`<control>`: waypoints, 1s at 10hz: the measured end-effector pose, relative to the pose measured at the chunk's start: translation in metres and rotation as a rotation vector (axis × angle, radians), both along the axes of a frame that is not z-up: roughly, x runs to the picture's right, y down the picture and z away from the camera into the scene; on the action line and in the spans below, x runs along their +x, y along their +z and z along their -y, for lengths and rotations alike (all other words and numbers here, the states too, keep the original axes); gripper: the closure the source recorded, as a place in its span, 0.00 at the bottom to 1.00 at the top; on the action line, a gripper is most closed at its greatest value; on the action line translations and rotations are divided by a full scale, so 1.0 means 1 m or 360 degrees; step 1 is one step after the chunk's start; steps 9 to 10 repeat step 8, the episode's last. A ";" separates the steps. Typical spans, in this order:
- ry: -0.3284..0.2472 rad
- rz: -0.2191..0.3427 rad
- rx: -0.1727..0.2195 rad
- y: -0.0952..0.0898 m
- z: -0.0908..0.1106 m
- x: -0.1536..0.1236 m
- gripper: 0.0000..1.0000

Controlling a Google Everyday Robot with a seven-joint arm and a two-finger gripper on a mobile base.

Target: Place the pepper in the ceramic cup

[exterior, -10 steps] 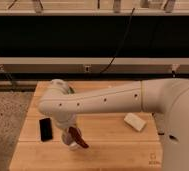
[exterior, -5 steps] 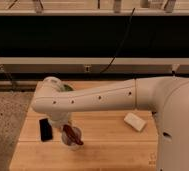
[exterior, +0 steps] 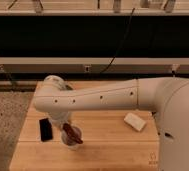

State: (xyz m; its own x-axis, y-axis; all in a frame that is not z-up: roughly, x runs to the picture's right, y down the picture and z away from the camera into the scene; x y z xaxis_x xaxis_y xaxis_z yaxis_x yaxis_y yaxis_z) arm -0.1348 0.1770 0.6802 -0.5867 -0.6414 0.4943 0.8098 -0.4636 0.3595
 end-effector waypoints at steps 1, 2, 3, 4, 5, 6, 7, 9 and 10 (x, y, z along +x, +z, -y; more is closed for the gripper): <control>0.0007 0.0007 -0.0002 0.001 0.001 0.001 0.24; 0.0006 0.0009 0.0002 0.001 0.006 0.003 0.23; 0.0004 0.0003 0.0003 0.001 0.013 0.009 0.27; 0.0006 -0.0010 -0.0001 0.001 0.015 0.015 0.36; 0.0005 -0.0006 -0.0004 0.000 0.014 0.014 0.48; 0.0007 0.0002 -0.0008 0.000 0.014 0.013 0.57; -0.0003 0.0007 -0.0012 0.001 0.012 0.015 0.65; -0.0017 0.0017 -0.0017 0.001 0.009 0.017 0.78; -0.0017 0.0017 -0.0017 0.001 0.009 0.017 0.78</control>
